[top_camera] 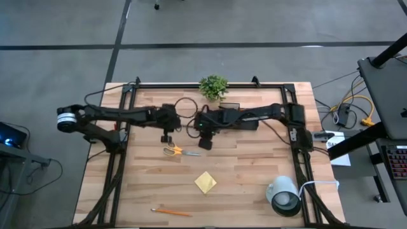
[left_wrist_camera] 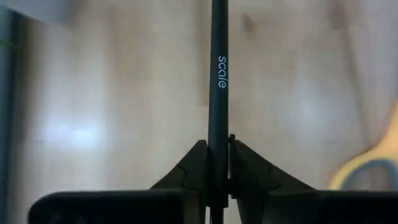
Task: Pick and place office supplies into organizer
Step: Put the black pen into the desk organizer
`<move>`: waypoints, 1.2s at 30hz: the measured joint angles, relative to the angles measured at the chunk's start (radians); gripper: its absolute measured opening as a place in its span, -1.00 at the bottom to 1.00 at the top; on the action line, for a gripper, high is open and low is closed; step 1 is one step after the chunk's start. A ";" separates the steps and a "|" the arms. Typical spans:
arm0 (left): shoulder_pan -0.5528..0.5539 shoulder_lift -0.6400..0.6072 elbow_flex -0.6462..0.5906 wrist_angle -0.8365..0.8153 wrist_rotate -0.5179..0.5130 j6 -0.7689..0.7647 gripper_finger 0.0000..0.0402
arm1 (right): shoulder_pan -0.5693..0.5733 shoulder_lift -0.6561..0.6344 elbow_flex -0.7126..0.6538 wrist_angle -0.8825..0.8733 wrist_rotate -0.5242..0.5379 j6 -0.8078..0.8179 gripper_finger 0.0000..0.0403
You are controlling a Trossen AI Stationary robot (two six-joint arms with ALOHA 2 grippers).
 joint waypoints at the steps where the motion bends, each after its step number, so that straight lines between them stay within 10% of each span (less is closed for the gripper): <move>1: 0.000 -0.021 0.036 -0.041 -0.028 0.029 -0.84 | 0.004 -0.033 0.000 -0.048 0.005 0.024 -0.51; 15: 0.000 0.137 0.676 -0.292 -0.239 0.549 -0.84 | 0.272 -0.437 -0.028 -0.480 0.379 0.507 -0.41; 36: -0.039 0.729 1.183 -0.444 -0.333 0.784 -0.84 | 0.627 -0.453 -0.031 -0.823 0.442 0.926 -0.62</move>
